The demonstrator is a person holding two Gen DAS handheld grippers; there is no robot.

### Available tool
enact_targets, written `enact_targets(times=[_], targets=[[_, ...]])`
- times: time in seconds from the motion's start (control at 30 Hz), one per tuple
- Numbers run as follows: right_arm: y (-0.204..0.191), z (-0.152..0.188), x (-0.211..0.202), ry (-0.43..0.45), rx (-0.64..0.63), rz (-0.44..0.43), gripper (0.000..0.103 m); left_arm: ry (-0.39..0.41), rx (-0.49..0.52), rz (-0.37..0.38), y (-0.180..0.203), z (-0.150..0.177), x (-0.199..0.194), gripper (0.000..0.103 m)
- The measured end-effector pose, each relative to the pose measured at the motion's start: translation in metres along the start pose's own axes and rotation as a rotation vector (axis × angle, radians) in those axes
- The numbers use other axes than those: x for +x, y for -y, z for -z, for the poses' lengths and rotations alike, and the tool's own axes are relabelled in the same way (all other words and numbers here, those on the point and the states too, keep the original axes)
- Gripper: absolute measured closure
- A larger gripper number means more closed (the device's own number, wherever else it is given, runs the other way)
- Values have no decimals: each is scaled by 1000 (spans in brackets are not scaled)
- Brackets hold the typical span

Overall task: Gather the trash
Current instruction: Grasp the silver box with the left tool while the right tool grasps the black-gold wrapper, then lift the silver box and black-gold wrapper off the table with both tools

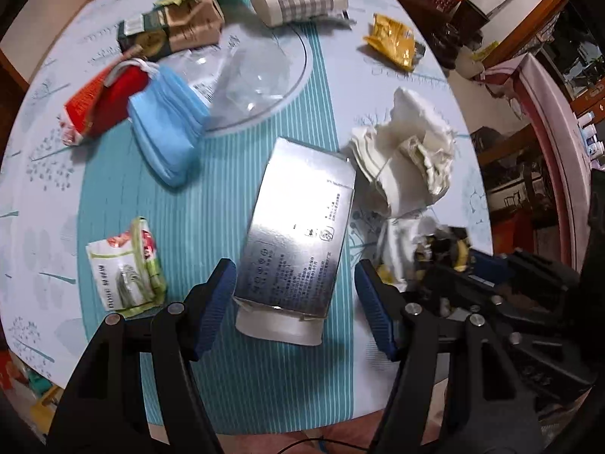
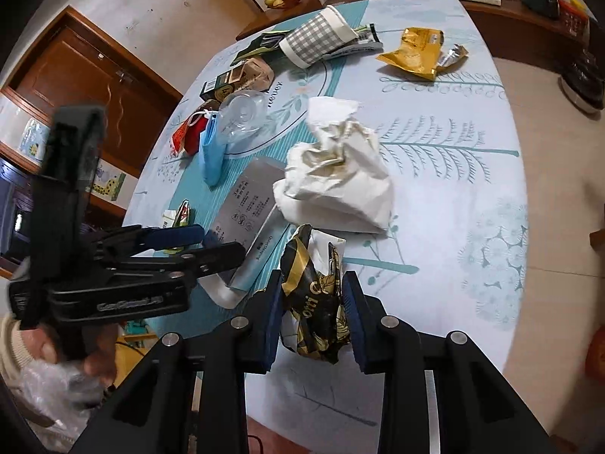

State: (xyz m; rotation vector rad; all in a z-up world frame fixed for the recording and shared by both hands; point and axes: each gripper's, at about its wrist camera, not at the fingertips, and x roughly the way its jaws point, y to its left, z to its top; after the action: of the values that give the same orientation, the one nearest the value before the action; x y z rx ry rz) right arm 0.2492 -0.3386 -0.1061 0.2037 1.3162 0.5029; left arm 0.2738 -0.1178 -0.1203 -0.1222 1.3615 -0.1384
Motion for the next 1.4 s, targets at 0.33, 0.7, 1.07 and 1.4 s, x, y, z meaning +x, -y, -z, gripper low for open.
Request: enact_targets(times=[0.33,0.7,1.07,1.4], targets=[[14,8,-7,-6,38,-19,73,-71,2,-60,8,-13,41,38],[12,14,-7,5,59,-25,73,-32,31,-134,32,-9,47,43],[-27,40,-28,64,75,13,74,99,17,-159,28,27,1,44],[-111,93,-53,149,130,25,74,182,74,-95,-14,92,-91,43]])
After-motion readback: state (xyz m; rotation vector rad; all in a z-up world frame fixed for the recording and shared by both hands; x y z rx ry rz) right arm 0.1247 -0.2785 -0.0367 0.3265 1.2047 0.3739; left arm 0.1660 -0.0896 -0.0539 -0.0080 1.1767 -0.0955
